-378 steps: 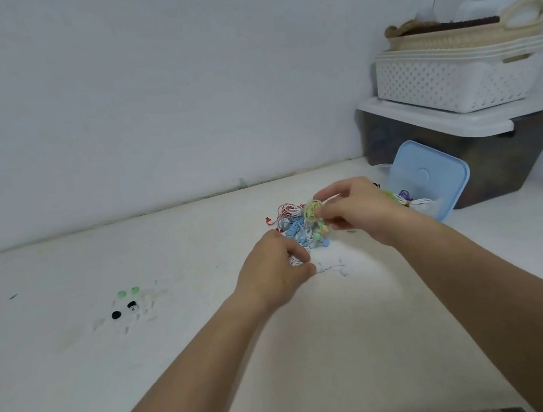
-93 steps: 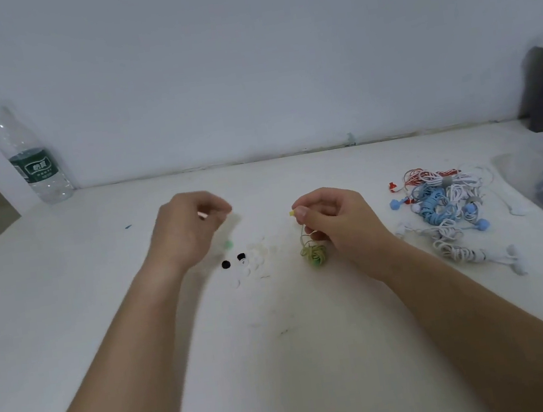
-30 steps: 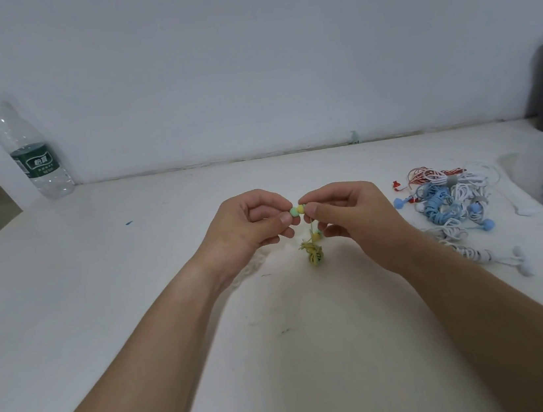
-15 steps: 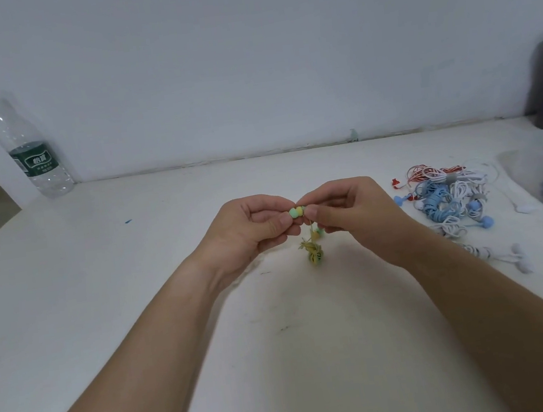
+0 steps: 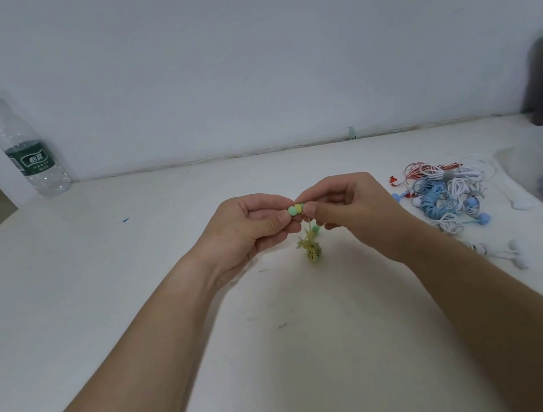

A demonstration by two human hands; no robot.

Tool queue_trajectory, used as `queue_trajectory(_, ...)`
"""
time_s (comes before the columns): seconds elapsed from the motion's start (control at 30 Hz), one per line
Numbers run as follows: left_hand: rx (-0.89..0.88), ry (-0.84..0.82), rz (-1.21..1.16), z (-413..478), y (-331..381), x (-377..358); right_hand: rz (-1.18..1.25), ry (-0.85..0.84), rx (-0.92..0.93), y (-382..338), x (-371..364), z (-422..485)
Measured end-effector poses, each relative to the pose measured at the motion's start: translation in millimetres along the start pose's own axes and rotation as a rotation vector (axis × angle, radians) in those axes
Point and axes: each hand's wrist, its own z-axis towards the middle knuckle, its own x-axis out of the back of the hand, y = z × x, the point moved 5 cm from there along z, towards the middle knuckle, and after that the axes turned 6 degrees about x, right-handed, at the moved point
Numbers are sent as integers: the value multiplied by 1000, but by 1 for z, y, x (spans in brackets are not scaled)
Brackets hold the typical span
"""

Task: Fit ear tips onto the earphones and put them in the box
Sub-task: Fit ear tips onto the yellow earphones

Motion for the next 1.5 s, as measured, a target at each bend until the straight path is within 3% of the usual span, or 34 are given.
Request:
queue_trajectory(0.4,18,37,1,-1,0,0,-21,-12,38,-3,0,0)
queue_trajectory(0.63,36,26,1,-1,-2,-1,-158,-31,94,-4,1,1)
queue_trajectory(0.9,42,18,-60,0,-1,-1,-1,-41,-22,1,1,-1)
queue_trajectory(1.23,42,5,-32,1,-4,0,-56,-69,70,-4,-2,1)
queue_trajectory(1.5,-12,31,47,1,-1,-1,-48,-29,-47,3,-1,-2)
